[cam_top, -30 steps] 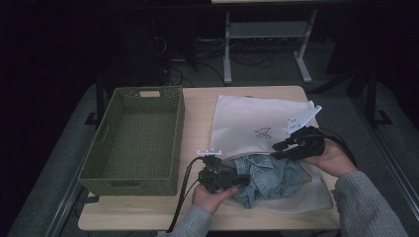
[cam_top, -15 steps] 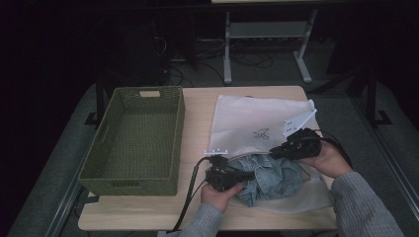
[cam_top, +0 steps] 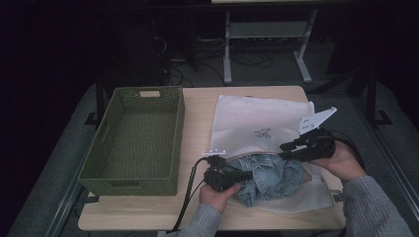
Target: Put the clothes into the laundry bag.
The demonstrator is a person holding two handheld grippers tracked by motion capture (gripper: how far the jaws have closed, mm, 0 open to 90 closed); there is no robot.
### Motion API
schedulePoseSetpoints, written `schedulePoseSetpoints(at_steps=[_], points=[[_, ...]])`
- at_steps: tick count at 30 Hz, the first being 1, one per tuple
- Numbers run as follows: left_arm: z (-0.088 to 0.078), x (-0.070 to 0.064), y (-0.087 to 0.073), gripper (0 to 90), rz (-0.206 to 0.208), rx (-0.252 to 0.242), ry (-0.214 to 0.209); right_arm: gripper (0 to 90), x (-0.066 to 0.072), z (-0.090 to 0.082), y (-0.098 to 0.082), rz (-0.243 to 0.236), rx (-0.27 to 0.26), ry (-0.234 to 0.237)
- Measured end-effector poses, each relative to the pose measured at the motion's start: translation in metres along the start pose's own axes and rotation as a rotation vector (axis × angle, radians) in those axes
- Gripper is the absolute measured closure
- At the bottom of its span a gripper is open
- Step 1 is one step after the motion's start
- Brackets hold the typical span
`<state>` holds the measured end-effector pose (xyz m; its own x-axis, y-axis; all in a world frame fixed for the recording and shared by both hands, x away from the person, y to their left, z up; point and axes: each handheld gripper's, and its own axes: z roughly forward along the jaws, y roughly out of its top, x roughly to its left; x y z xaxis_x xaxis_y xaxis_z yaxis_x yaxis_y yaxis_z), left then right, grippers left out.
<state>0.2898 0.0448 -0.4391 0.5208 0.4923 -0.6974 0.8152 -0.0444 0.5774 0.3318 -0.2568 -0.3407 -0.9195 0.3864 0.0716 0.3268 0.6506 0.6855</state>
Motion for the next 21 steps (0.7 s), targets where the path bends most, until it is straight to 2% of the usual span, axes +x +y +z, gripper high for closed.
schedulePoseSetpoints(at_steps=[3,8,11,16,21], points=[[0.0,0.0,0.0,77.6,-0.002,-0.001,0.002,74.7,0.001,-0.009,-0.005,0.001,-0.018,0.0],[0.001,0.0,0.0,77.0,-0.011,0.002,-0.001,83.3,0.005,-0.007,-0.011,-0.023,0.015,0.014],[0.001,0.0,0.0,76.6,-0.014,0.003,-0.001,85.9,0.008,0.002,-0.014,-0.037,0.028,0.025],[0.002,0.0,-0.001,74.7,-0.013,0.006,-0.002,87.4,0.013,0.026,-0.016,-0.058,0.084,0.026],[0.004,0.0,-0.002,71.0,-0.016,0.011,-0.006,88.0,0.013,0.045,-0.021,-0.049,0.103,0.016]])
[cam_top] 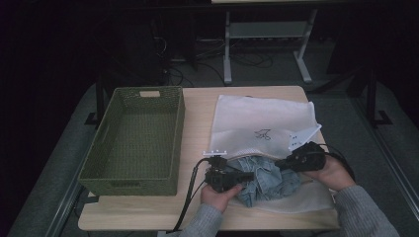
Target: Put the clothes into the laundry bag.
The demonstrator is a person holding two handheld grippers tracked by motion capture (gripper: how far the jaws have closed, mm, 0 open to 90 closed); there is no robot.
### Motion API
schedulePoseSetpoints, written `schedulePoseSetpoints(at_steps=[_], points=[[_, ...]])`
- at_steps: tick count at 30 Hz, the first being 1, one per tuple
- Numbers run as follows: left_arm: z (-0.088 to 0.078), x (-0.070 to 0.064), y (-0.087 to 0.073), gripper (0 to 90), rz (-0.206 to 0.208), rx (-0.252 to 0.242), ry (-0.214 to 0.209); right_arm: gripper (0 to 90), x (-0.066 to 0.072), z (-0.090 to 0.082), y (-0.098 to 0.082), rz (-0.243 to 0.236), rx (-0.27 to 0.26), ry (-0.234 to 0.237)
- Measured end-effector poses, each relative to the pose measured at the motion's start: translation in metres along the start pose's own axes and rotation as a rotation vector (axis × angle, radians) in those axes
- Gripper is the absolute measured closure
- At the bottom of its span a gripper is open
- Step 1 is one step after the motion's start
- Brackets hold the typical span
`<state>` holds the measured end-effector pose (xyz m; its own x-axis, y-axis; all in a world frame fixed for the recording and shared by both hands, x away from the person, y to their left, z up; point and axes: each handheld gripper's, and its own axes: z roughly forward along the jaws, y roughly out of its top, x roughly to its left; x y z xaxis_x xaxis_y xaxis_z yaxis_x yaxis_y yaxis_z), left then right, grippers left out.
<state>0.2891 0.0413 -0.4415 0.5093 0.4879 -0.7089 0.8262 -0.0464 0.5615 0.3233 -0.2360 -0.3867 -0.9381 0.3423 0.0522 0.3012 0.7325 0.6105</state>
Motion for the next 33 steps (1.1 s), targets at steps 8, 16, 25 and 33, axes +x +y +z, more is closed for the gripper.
schedulePoseSetpoints(at_steps=[8,16,25,33], points=[[0.001,0.0,-0.001,58.7,-0.006,0.008,0.014,83.9,0.0,-0.008,0.002,0.005,-0.026,-0.002],[0.004,0.001,-0.001,58.0,-0.005,0.011,0.033,70.6,-0.002,-0.028,0.018,-0.005,-0.105,-0.051],[0.003,0.001,0.001,78.6,-0.009,-0.026,0.04,85.2,-0.001,-0.003,0.034,-0.046,0.006,-0.051],[-0.001,-0.001,0.006,81.5,0.002,-0.065,0.046,86.0,0.001,-0.02,0.033,-0.039,-0.07,0.039]])
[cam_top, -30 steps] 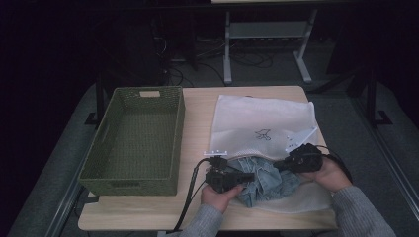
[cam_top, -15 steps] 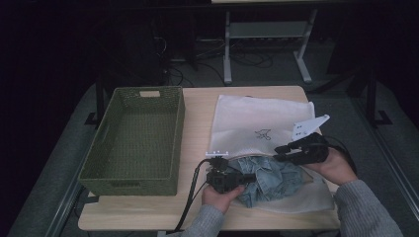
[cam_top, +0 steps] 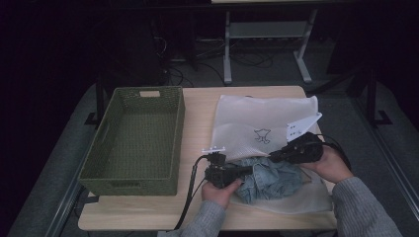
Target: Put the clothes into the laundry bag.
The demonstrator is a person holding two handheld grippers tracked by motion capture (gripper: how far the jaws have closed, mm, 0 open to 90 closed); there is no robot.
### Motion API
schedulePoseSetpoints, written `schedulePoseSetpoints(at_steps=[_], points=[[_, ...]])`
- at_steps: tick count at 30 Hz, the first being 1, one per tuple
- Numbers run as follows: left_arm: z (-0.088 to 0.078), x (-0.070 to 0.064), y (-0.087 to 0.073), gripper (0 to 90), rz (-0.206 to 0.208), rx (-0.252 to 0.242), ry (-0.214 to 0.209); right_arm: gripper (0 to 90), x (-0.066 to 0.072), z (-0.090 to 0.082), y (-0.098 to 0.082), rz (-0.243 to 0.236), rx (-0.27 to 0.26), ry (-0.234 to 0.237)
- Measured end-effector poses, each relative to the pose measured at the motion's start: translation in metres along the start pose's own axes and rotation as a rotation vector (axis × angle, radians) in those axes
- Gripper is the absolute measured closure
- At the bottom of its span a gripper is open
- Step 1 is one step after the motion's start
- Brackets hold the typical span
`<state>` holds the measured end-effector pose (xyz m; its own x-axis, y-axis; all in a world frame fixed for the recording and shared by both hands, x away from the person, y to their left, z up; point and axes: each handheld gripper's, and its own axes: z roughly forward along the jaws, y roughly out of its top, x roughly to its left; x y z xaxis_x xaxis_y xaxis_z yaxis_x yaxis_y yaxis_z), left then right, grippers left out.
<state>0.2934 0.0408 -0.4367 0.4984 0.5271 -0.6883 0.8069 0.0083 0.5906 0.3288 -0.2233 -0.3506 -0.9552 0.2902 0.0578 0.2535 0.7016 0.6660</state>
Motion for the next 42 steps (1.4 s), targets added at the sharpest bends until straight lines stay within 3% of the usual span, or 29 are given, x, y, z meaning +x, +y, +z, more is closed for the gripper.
schedulePoseSetpoints(at_steps=[3,8,12,17,19,27,42], points=[[0.002,0.001,-0.004,81.3,0.001,-0.001,0.004,81.3,-0.001,0.005,-0.002,0.003,0.018,-0.008],[0.003,0.002,-0.003,81.6,-0.009,0.002,-0.003,67.0,0.004,0.002,-0.006,0.01,-0.022,-0.027],[0.006,0.003,-0.004,81.7,-0.016,-0.002,-0.004,62.1,0.009,-0.007,-0.011,0.02,-0.065,-0.05],[0.009,0.003,-0.005,81.9,-0.024,-0.012,-0.002,60.0,0.02,-0.013,-0.019,-0.004,-0.084,-0.088],[0.011,0.004,-0.005,82.0,-0.03,-0.018,-0.002,60.0,0.024,-0.014,-0.022,-0.007,-0.089,-0.079],[0.016,0.004,-0.002,82.1,-0.046,-0.031,0.002,59.9,0.048,0.005,-0.034,-0.048,-0.032,-0.04],[0.031,0.003,0.006,82.2,-0.066,-0.056,0.017,64.4,0.065,0.046,-0.061,-0.072,0.053,0.016]])
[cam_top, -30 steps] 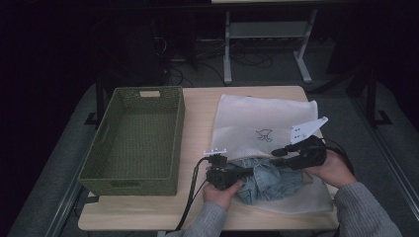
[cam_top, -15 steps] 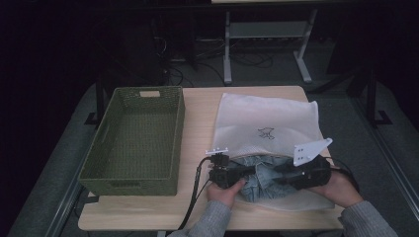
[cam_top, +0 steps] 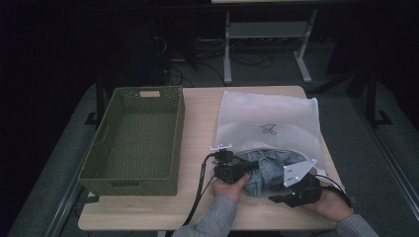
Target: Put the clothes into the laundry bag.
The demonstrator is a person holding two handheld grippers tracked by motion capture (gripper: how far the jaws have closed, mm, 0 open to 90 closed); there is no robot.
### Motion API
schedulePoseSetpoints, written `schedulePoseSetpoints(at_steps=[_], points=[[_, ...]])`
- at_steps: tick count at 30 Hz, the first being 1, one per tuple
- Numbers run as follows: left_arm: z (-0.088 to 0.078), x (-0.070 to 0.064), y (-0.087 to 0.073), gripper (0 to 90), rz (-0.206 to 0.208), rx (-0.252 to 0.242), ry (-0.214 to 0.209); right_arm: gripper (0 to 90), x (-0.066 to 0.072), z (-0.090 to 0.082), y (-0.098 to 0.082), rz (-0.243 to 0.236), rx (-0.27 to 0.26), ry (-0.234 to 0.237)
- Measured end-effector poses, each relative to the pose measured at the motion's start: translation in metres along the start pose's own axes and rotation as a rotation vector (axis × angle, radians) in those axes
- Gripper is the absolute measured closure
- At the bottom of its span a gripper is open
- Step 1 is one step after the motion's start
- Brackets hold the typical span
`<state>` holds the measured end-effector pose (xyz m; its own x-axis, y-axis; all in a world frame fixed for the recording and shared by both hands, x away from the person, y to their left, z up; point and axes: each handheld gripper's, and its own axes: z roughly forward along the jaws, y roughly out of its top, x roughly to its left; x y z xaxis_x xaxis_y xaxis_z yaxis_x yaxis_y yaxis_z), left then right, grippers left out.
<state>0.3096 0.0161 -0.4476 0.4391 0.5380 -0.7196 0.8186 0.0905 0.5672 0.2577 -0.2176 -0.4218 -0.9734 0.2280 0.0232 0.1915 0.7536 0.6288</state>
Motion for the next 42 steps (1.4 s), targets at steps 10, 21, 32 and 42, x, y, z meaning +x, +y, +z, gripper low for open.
schedulePoseSetpoints(at_steps=[10,21,32,42], points=[[0.002,-0.002,0.003,82.3,0.004,0.001,0.011,69.7,0.001,0.03,-0.004,-0.024,0.1,-0.004],[0.003,-0.003,0.005,82.7,0.008,-0.005,0.02,88.5,-0.001,0.036,-0.007,-0.025,0.107,-0.013],[-0.001,-0.001,0.009,83.3,0.008,-0.045,0.034,89.7,0.013,0.027,-0.017,-0.051,0.127,0.083],[-0.002,-0.003,0.008,83.4,0.015,-0.053,0.036,89.4,0.025,0.012,-0.034,-0.032,0.145,0.171]])
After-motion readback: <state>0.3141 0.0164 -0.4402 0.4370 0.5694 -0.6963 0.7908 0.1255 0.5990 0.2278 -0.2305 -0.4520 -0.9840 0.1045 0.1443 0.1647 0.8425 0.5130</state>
